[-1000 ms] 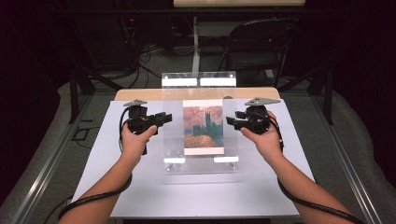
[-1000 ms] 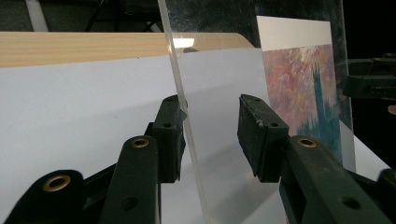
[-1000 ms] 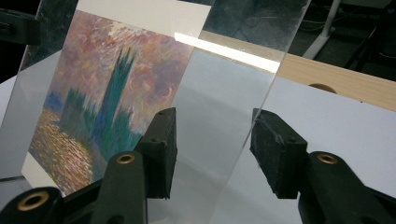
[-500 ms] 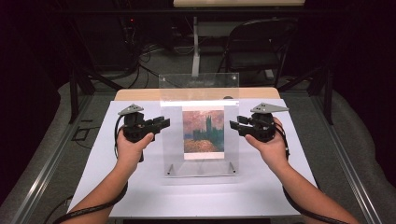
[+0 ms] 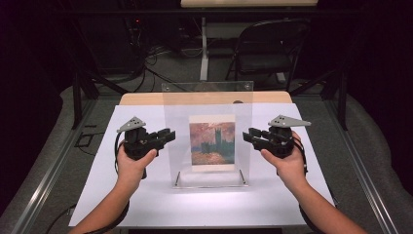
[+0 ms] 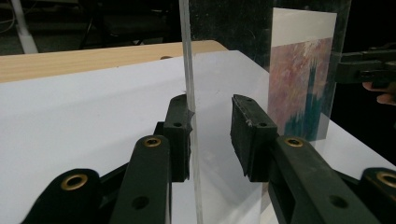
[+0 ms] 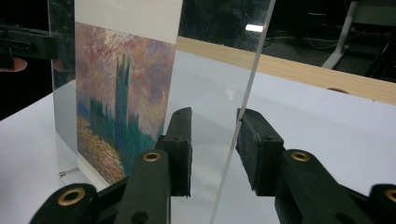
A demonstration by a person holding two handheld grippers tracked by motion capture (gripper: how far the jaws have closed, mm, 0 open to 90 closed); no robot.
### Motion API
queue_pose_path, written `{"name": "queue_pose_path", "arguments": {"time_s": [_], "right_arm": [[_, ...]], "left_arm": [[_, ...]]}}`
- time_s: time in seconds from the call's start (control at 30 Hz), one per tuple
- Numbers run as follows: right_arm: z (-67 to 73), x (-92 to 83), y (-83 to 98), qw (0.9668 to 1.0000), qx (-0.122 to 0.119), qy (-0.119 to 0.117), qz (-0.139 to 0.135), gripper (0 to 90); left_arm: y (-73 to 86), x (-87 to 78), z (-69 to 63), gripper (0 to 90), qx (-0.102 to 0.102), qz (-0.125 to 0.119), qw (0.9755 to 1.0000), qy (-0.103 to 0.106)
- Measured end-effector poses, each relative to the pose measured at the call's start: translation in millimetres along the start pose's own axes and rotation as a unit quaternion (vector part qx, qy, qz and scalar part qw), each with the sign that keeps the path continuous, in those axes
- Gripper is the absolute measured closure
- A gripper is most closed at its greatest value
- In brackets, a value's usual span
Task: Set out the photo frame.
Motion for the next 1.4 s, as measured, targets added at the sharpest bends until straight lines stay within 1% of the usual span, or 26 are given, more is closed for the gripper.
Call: {"name": "queue_pose_path", "arguments": {"time_s": [0.07, 0.13, 0.33, 0.5, 0.57, 0.63, 0.7, 0.87, 0.93, 1.07, 1.17, 1.23, 1.33, 1.4], "right_arm": [[1.2, -2.7, 0.9, 1.0, 0.0, -0.003, 0.0, 66.6], [2.6, -6.0, 1.8, 1.0, 0.005, -0.008, 0.001, 68.6], [5.7, -10.6, 3.9, 1.0, 0.003, -0.008, 0.004, 70.2], [8.3, -14.0, 6.0, 0.9999, 0.007, -0.011, -0.001, 71.1], [10.5, -16.6, 7.8, 0.9998, 0.013, -0.013, -0.001, 71.3], [10.9, -17.4, 8.5, 0.9999, 0.008, -0.013, -0.005, 71.3], [12.3, -19.8, 9.2, 0.9999, 0.005, -0.015, 0.0, 71.5], [15.4, -23.5, 11.3, 0.9999, -0.002, -0.016, 0.0, 71.7], [17.4, -26.1, 12.8, 0.9998, -0.001, -0.019, 0.001, 71.7], [18.8, -28.5, 14.5, 0.9997, 0.0, -0.025, 0.0, 71.7], [20.6, -30.0, 15.2, 0.9997, 0.001, -0.025, 0.001, 71.7], [22.1, -31.9, 16.4, 0.9996, -0.001, -0.027, 0.004, 71.6], [24.1, -34.8, 18.3, 0.9995, -0.002, -0.03, 0.007, 71.3], [26.0, -36.6, 19.7, 0.9995, -0.003, -0.032, 0.005, 71.3]], "left_arm": [[1.3, -2.3, -2.1, 68.8, 0.002, 0.0, 1.0, 0.002], [2.4, -4.3, -3.8, 69.3, 0.004, 0.001, 1.0, 0.001], [6.4, -9.3, -9.2, 69.4, 0.016, -0.002, 0.9999, -0.001], [9.9, -12.7, -12.1, 69.4, 0.018, -0.007, 0.9998, 0.0], [11.5, -14.4, -13.8, 69.4, 0.02, -0.008, 0.9998, 0.001], [12.4, -15.5, -15.1, 69.3, 0.019, -0.009, 0.9998, 0.003], [13.2, -16.8, -16.5, 69.1, 0.02, -0.009, 0.9997, 0.003], [16.3, -20.3, -20.0, 68.8, 0.022, -0.009, 0.9997, 0.005], [17.5, -22.0, -21.9, 68.3, 0.024, -0.007, 0.9997, 0.005], [19.9, -24.5, -26.8, 67.4, 0.028, -0.005, 0.9996, -0.002], [21.9, -26.5, -29.6, 67.1, 0.03, -0.005, 0.9995, -0.004], [23.7, -28.2, -30.8, 66.8, 0.03, -0.005, 0.9996, 0.0], [26.2, -30.5, -31.7, 65.9, 0.022, -0.006, 0.9997, 0.011], [27.6, -31.7, -33.5, 65.7, 0.023, -0.01, 0.9996, 0.011]]}}
Point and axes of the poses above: each handheld gripper's, and its own axes: x roughly forward along the jaws, y roughly out of its underside, z roughly to its left, the point moved 3 cm from there along x, roughly forward along the jaws
